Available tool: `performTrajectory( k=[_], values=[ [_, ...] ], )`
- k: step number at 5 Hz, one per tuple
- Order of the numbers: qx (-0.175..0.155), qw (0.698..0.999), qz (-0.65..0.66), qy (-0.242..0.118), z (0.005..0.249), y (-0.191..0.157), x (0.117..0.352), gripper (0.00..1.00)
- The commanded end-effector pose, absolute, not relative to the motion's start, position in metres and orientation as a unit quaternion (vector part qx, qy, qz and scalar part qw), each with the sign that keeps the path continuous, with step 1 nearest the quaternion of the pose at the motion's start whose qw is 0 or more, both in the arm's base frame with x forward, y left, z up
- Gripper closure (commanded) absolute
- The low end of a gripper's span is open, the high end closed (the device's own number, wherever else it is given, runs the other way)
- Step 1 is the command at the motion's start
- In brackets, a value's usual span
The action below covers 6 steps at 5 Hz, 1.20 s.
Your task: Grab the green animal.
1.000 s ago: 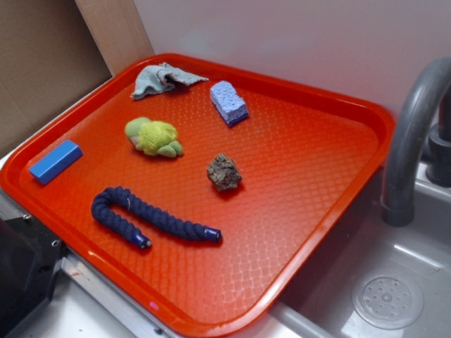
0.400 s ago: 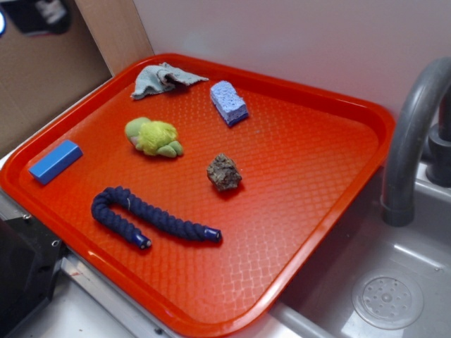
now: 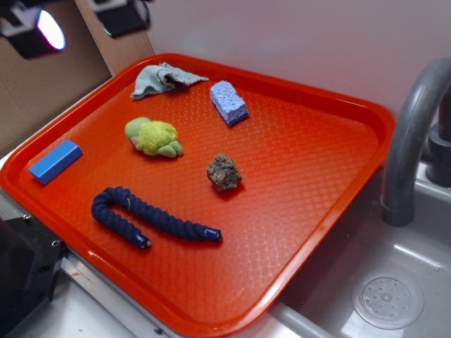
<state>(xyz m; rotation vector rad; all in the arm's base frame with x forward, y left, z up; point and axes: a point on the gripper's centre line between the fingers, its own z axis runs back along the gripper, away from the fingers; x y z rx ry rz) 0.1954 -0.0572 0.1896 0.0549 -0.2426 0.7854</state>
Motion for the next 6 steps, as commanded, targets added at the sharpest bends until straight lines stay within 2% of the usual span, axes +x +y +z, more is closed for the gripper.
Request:
performTrajectory(
  k=[1, 2, 3, 4, 6],
  values=[
    [0.043, 0.846, 0.517, -0.124, 0.153, -0.009, 0.223, 0.00],
    [0.014, 0.831, 0.547, -0.098, 0.125, 0.003, 0.231, 0.00],
    [-0.039, 0.826, 0.559, -0.065, 0.092, 0.011, 0.234, 0.00],
    [-0.110, 0.815, 0.568, -0.048, 0.061, 0.017, 0.243, 0.00],
    [-0.129, 0.809, 0.573, -0.001, 0.025, 0.022, 0.241, 0.00]
  ],
)
